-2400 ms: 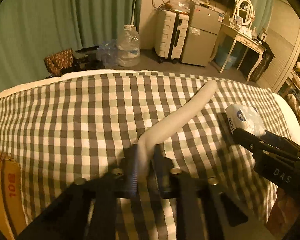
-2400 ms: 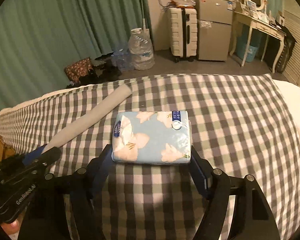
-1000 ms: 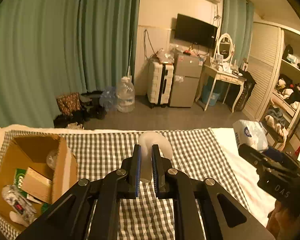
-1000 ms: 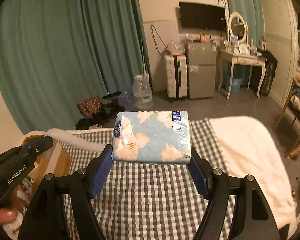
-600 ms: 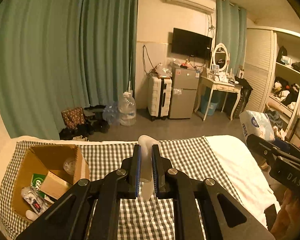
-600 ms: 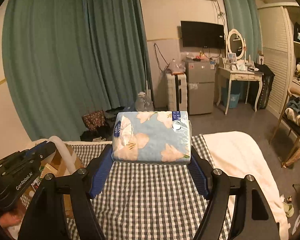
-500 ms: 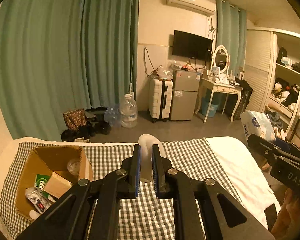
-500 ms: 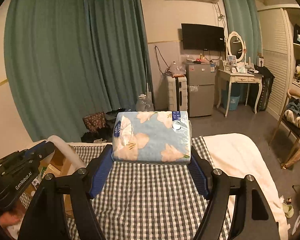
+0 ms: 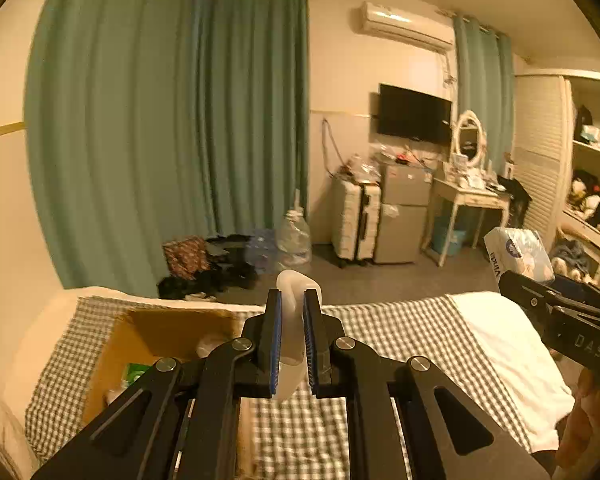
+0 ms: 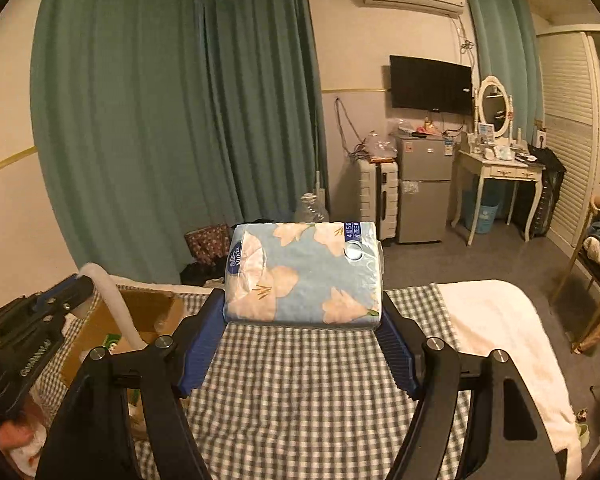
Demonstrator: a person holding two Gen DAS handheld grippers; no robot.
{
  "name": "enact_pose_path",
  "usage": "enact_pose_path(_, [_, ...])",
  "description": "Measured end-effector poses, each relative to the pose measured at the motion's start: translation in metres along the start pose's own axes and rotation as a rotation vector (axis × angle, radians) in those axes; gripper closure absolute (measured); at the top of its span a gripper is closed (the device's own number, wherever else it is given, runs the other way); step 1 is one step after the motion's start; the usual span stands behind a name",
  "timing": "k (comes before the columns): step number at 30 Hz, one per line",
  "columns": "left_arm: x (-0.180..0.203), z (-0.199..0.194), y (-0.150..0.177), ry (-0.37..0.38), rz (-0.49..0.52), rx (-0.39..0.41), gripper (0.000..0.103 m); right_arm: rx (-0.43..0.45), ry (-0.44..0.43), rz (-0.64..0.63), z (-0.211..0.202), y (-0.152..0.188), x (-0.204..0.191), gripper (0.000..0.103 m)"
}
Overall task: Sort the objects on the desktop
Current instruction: 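Lift the foam tube and tissue pack and carry them over the cardboard box, then lower the foam tube and tissue pack into the box and open both grippers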
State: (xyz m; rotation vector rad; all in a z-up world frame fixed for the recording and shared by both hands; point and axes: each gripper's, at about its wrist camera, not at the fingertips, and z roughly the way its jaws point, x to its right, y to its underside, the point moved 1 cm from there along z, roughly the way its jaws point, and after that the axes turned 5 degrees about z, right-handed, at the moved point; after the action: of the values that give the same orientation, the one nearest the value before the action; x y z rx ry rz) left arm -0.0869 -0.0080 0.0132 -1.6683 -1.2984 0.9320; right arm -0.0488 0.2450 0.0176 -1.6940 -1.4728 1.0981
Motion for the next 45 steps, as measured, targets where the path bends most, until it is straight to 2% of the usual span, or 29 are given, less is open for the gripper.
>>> enact_pose_path(13, [-0.097,-0.002,0.017,-0.114,-0.071,-0.013,0.093,-0.016,-0.133,-0.08,0.042,0.006,-0.11,0.031])
enact_pose_path(21, [-0.146,0.012,0.039,-0.193,-0.142,-0.072,0.093,-0.071,-0.218,-0.126,0.074,0.021,-0.157,0.031])
enact_pose_path(25, [-0.161,0.023,0.05,-0.207,-0.16,-0.109,0.093,-0.087,-0.25,-0.163,0.092,0.032,-0.182,0.031])
enact_pose_path(36, [-0.183,0.073,0.091,-0.206,-0.188,-0.242,0.093,-0.173,-0.298,-0.207,0.142,0.067,-0.209,0.031])
enact_pose_path(45, [-0.192,0.114,0.121,-0.202,-0.202,-0.351,0.093,-0.292,-0.31,-0.225,0.195,0.101,-0.221,0.031])
